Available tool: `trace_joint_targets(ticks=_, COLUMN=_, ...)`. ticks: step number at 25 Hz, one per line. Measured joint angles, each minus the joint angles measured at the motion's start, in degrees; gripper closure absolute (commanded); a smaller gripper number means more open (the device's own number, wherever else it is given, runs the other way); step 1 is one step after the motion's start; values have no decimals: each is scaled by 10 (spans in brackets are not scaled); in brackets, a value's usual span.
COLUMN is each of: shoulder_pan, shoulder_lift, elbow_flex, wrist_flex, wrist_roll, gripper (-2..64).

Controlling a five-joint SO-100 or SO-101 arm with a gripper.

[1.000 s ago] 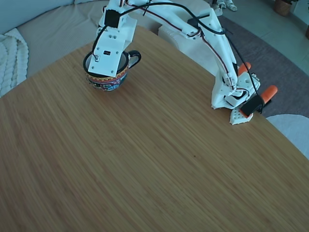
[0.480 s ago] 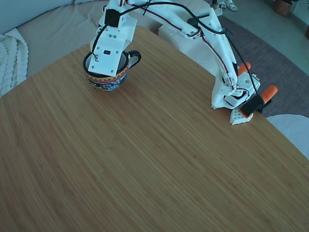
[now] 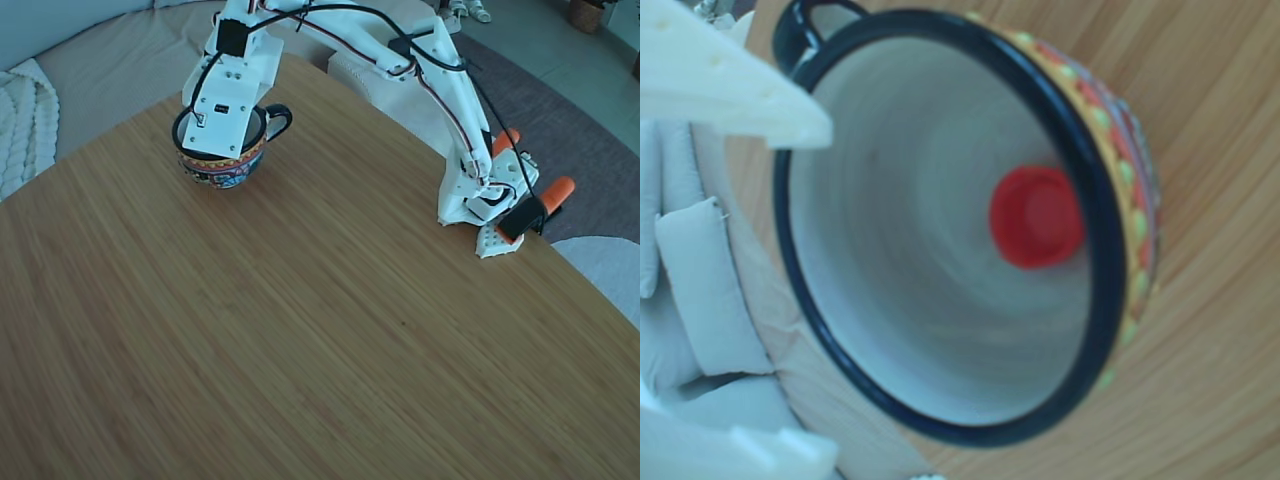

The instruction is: Grasp a red cap and put it in the cup.

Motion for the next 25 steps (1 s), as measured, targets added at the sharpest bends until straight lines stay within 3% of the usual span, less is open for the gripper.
trace_joint_targets(ticks=7, shoulder_pan=-6, shoulder_lift=0, elbow_flex=-13, wrist_flex=1, wrist_roll=0, gripper=251)
trace_joint_targets(ticks=25, shoulder_pan=-120, shoulder_lift=0, elbow_flex=-135, wrist_flex=4, wrist_roll=0, gripper=257)
